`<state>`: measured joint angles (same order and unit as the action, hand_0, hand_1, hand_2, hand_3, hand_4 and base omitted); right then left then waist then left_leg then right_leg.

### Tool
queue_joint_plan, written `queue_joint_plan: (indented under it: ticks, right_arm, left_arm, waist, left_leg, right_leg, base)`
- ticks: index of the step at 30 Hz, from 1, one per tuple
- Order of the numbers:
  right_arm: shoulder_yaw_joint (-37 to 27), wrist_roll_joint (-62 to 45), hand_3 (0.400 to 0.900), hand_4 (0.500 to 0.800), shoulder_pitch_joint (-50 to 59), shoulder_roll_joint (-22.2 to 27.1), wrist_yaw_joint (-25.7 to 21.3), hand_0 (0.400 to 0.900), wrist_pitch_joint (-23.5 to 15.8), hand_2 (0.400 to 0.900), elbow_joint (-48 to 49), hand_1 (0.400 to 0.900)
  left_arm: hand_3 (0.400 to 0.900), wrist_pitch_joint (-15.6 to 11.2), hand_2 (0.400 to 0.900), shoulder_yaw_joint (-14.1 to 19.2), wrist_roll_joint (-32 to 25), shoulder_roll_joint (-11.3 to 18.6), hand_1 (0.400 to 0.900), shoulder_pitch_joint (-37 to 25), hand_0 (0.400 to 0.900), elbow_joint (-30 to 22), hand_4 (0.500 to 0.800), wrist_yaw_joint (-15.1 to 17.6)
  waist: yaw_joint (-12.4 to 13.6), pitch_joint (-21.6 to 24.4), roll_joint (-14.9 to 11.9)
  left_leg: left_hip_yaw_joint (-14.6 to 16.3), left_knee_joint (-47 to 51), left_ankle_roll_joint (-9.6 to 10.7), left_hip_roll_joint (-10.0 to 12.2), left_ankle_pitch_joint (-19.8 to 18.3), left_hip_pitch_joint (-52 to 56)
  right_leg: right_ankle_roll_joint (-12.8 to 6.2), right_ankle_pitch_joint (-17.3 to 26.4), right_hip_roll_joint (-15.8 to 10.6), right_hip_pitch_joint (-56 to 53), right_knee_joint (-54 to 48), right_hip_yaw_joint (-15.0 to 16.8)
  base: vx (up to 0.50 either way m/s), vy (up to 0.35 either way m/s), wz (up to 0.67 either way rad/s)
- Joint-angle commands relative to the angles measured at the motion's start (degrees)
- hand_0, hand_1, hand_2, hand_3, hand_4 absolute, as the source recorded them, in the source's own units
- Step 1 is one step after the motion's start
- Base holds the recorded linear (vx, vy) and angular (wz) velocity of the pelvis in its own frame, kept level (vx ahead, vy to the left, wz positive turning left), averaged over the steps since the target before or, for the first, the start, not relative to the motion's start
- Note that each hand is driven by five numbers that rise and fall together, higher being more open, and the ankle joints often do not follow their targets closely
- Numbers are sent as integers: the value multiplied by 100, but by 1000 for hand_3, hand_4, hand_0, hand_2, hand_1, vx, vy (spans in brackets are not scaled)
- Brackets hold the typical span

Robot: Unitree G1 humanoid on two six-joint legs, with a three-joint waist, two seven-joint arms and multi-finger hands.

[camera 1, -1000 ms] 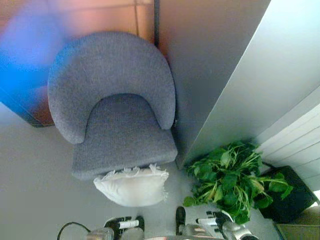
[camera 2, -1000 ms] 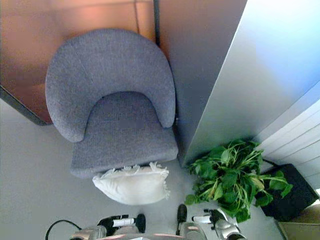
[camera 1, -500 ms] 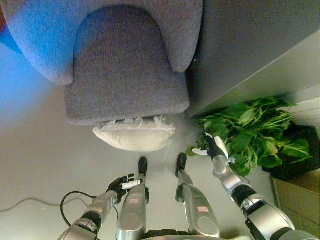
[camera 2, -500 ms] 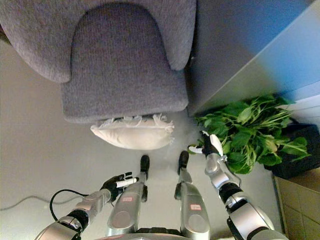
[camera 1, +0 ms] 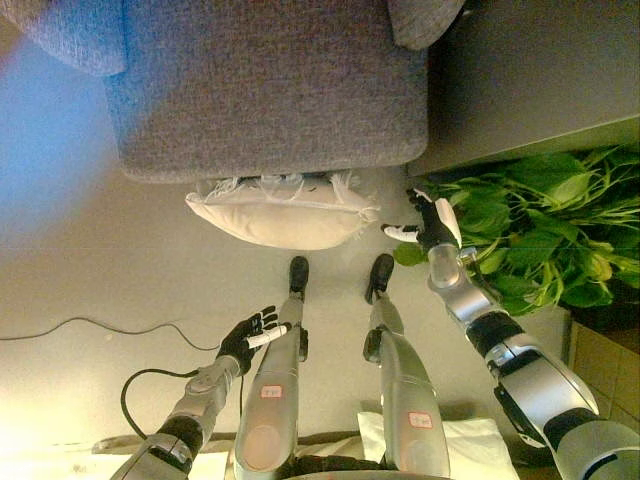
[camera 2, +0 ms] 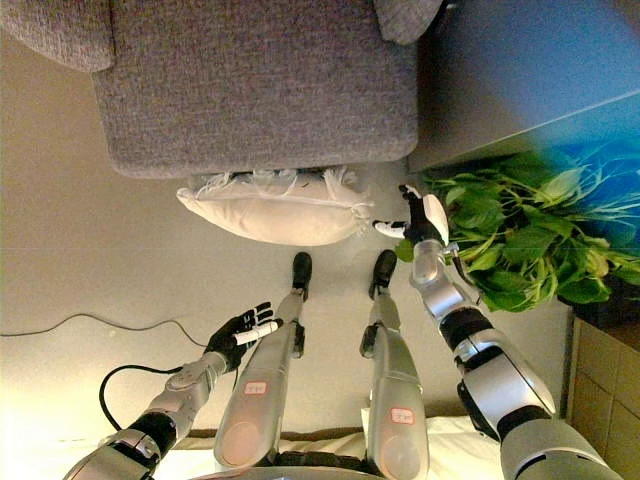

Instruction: Pick up the pillow and put it on the sofa.

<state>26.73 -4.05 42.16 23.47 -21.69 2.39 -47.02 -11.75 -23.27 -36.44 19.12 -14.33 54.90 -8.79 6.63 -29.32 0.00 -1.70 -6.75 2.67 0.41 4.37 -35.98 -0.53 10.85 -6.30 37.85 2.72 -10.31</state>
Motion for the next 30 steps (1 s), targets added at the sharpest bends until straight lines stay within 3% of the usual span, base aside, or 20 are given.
queue_joint_plan:
  ticks: [1, 17, 18, 19, 20, 30]
  right_arm:
    - [166, -107, 900, 800, 151, 502, -108, 900, -77, 900, 581, 900]
    - [716, -162, 900, 800, 403, 265, 586, 900, 123, 900, 1383, 900]
    - [738, -156, 537, 582, 396, 243, 591, 537, 134, 537, 1414, 537]
    - [746, -124, 537, 582, 396, 223, 611, 537, 121, 537, 1426, 537]
    - [780, -87, 400, 500, 385, 204, 605, 400, 153, 400, 1472, 400]
    - [845, -107, 400, 500, 380, 162, 444, 400, 179, 400, 1472, 400]
  left_arm:
    - [900, -99, 900, -359, -210, -355, 900, 510, 900, -532, 800, -55]
    - [900, -406, 900, -370, -243, -522, 900, 736, 900, -1005, 800, 101]
    - [900, -417, 900, -368, -240, -530, 900, 741, 900, -1001, 800, 100]
    - [900, -424, 900, -356, -218, -552, 900, 760, 900, -1010, 800, 104]
    - [900, -429, 900, -340, -184, -575, 900, 778, 900, -1007, 800, 108]
    - [900, -501, 900, -403, -233, -556, 900, 879, 900, -1080, 800, 85]
  waist:
    - [36, -48, 468]
    - [187, -48, 726]
    - [189, -48, 734]
    - [192, -48, 744]
    - [200, -48, 749]
    - [223, -48, 770]
  left_leg:
    - [159, 411, -167, -351, 473, -650]
    - [182, 320, -113, -363, 569, -1250]
    - [179, 319, -116, -367, 569, -1255]
    - [189, 334, -121, -367, 576, -1259]
    - [191, 329, -116, -365, 572, -1266]
    - [172, 388, -107, -383, 596, -1162]
  right_leg:
    - [-288, -599, 194, 570, 882, -5]
    - [-332, -678, 146, 1205, 1126, 51]
    - [-333, -676, 146, 1222, 1137, 51]
    - [-332, -665, 153, 1235, 1131, 54]
    - [-332, -680, 149, 1236, 1136, 49]
    - [-336, -649, 155, 1134, 1081, 34]
  base:
    - [6, 64, 9]
    - [7, 73, 4]
    - [-7, 36, 3]
    - [-11, 40, 2]
    - [-14, 34, 1]
    - [-4, 5, -1]
